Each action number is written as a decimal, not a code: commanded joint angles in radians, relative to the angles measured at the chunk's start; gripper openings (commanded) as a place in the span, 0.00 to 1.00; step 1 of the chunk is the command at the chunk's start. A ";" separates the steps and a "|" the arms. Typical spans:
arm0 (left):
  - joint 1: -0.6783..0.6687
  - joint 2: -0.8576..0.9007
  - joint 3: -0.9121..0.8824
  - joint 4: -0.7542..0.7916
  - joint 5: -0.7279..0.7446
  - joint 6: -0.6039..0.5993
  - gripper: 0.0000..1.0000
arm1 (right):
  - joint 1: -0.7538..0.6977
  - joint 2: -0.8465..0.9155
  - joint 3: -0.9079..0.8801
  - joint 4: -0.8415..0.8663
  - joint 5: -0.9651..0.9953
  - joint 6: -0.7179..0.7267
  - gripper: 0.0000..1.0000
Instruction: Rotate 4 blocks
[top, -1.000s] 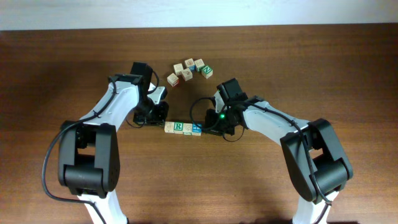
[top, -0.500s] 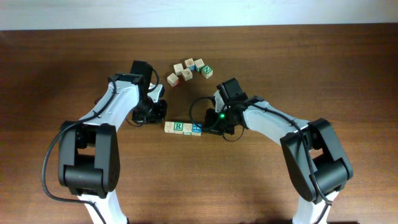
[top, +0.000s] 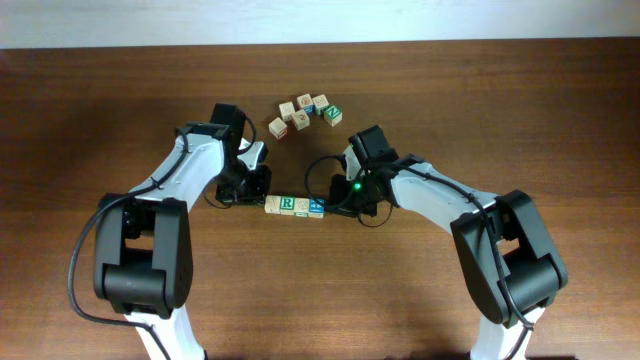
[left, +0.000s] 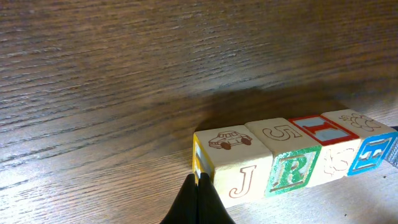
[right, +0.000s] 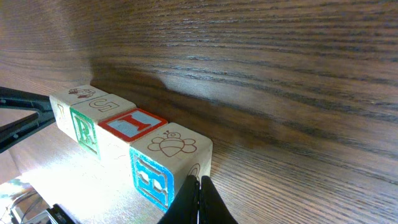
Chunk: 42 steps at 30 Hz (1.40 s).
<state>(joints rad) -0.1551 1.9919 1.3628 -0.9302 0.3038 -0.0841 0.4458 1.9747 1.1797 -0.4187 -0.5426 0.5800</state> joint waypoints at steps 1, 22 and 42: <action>-0.006 -0.017 -0.008 0.002 0.026 -0.005 0.00 | -0.002 -0.021 0.001 0.004 -0.031 -0.006 0.04; -0.006 -0.017 -0.008 0.006 0.042 -0.005 0.00 | 0.014 -0.013 0.002 0.147 -0.259 -0.131 0.04; -0.022 -0.017 -0.008 0.010 0.041 -0.005 0.00 | 0.150 -0.027 0.113 0.141 -0.180 -0.123 0.05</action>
<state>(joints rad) -0.1303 1.9919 1.3602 -0.9298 0.1398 -0.0875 0.4992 1.9720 1.2419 -0.2951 -0.6479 0.4641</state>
